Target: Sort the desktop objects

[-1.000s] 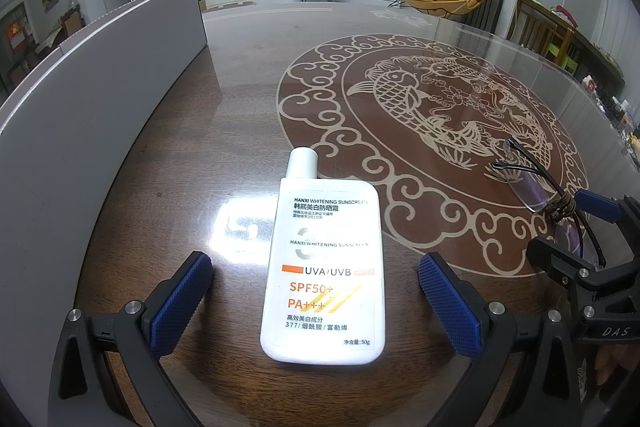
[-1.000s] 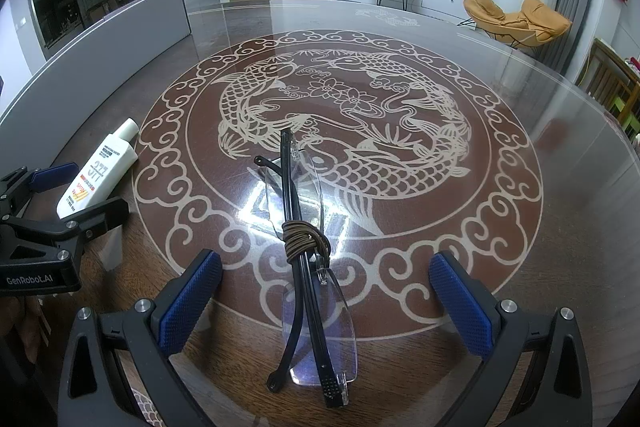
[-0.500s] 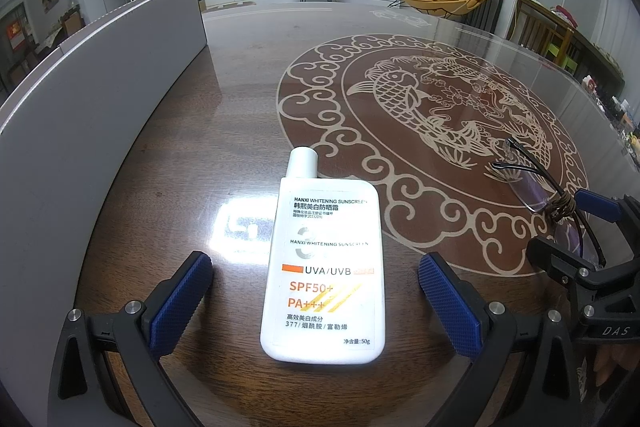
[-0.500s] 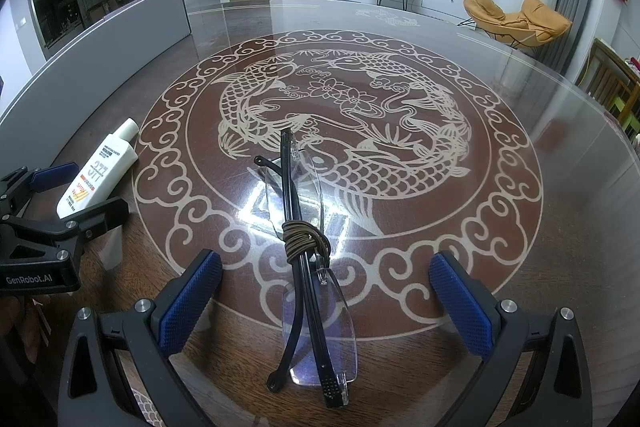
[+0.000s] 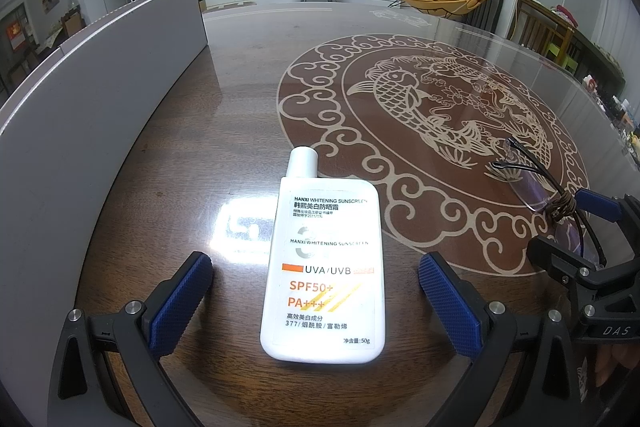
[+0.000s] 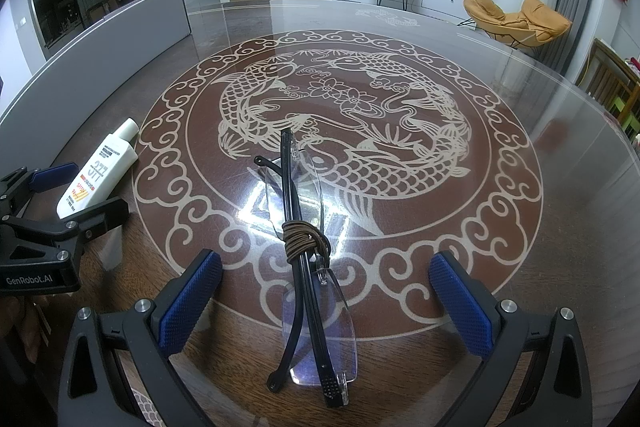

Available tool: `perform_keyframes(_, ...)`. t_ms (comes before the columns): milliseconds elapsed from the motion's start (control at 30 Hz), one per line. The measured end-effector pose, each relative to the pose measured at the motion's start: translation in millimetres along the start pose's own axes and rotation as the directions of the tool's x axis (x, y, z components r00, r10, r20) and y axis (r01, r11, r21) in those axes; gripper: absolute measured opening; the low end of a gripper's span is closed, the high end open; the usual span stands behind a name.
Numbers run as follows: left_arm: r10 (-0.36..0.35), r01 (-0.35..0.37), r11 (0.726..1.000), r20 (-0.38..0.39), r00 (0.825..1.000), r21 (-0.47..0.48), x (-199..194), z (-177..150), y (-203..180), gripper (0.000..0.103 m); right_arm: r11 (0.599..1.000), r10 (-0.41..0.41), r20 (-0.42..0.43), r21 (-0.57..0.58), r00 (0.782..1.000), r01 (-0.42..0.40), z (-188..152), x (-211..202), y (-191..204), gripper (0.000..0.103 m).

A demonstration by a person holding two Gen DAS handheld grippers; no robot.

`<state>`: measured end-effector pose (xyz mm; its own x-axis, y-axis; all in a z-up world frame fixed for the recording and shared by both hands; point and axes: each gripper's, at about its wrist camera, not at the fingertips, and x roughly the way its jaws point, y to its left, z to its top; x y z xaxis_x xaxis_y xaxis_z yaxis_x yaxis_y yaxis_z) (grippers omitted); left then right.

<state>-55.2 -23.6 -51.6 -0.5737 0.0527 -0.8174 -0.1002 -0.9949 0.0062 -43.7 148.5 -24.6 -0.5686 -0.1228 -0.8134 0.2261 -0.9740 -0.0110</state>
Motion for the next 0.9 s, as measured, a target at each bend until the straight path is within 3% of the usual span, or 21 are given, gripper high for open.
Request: perform_keyframes(900,-0.001,0.001,1.000,0.001,1.000,0.000,1.7,0.3,-0.1,0.103,1.000,0.000,0.001,0.001,1.000,0.000,-1.3,0.0,0.2,0.103)
